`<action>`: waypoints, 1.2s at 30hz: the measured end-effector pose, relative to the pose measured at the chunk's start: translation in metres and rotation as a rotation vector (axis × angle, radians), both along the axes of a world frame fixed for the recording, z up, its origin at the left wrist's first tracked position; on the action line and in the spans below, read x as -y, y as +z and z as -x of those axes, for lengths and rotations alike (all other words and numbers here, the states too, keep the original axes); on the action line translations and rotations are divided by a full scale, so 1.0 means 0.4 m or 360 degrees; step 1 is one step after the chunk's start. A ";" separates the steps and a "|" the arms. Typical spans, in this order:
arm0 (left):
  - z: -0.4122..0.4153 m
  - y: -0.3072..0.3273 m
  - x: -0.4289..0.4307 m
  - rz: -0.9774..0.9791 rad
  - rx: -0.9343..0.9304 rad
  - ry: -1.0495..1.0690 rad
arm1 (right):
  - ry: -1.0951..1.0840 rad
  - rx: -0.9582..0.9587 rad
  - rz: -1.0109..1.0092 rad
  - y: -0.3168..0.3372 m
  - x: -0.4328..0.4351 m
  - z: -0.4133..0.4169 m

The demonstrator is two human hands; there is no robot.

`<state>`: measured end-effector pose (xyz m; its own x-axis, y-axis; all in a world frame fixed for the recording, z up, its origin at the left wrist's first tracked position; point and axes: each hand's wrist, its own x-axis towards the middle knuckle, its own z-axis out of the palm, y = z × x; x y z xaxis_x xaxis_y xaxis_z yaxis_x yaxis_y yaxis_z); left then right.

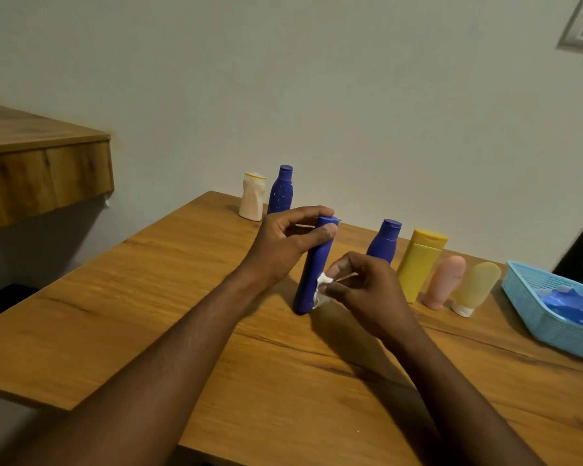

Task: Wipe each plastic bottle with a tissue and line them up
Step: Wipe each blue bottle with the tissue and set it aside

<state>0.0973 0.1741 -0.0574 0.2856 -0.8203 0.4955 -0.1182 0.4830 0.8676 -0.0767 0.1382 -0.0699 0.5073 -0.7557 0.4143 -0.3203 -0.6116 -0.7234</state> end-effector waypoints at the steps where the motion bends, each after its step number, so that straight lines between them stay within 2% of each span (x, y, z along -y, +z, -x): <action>1: -0.001 -0.001 0.000 -0.0004 -0.0025 0.0001 | -0.0008 0.0086 0.0045 0.004 -0.002 -0.001; 6: 0.009 -0.002 -0.001 -0.0065 -0.0125 -0.0106 | -0.0131 0.0383 0.0260 0.029 -0.009 -0.001; 14: 0.017 -0.004 -0.004 -0.0171 -0.0113 -0.0289 | -0.0237 0.0511 0.0442 0.034 0.006 0.011; 21: 0.004 -0.013 -0.006 -0.0208 -0.0234 -0.0223 | 0.0001 0.0181 0.0276 0.041 0.006 0.019; 28: -0.006 -0.007 -0.004 -0.0232 -0.0360 -0.0179 | 0.0408 -0.0483 0.0083 0.025 -0.005 0.015; 31: -0.006 -0.007 -0.004 -0.0243 -0.0360 -0.0185 | 0.0356 -0.0306 0.0171 0.029 -0.011 0.017; 36: 0.001 -0.006 -0.013 -0.0236 -0.0278 -0.0304 | -0.0043 0.0177 0.0530 0.043 -0.009 0.018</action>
